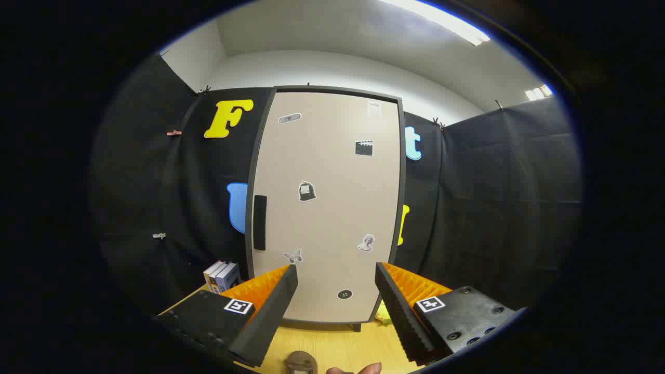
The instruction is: Open the shoe cabinet door, grab the shoes and put them into the shoe cabinet, then close the shoe cabinet door.
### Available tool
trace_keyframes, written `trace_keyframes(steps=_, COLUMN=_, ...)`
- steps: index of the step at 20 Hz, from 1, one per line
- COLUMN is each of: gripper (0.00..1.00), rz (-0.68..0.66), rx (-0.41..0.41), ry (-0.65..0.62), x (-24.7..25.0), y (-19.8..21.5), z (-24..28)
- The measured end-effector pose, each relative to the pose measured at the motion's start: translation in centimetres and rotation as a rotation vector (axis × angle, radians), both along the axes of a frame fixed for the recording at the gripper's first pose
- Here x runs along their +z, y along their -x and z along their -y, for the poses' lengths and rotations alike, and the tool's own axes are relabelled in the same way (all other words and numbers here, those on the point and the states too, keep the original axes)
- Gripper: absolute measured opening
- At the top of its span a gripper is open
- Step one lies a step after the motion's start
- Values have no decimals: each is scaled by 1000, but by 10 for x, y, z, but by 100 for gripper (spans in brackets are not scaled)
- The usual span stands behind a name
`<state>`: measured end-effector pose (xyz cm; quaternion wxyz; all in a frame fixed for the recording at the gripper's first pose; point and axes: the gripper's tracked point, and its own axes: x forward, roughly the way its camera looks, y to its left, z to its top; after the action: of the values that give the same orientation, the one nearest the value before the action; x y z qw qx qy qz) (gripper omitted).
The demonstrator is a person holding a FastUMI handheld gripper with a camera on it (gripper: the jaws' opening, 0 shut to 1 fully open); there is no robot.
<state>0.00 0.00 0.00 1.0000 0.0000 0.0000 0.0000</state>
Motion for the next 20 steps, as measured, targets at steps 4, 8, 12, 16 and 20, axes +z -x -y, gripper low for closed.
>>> trace_keyframes(steps=4, gripper=98, rz=-8, rx=-5, ry=-7, x=-1, y=-1, z=-2)
trace_keyframes(steps=8, gripper=97, rz=-10, rx=-9, ry=-2, x=-1, y=-3, z=-4)
trace_keyframes(steps=12, gripper=98, rz=-16, rx=0, ry=-5, x=-1, y=-5, z=-11)
trace_keyframes(steps=16, gripper=98, rz=-19, rx=15, ry=-9, x=0, y=-10, z=-23)
trace_keyframes(steps=20, gripper=98, rz=-19, rx=41, ry=-28, x=5, y=-22, z=-43)
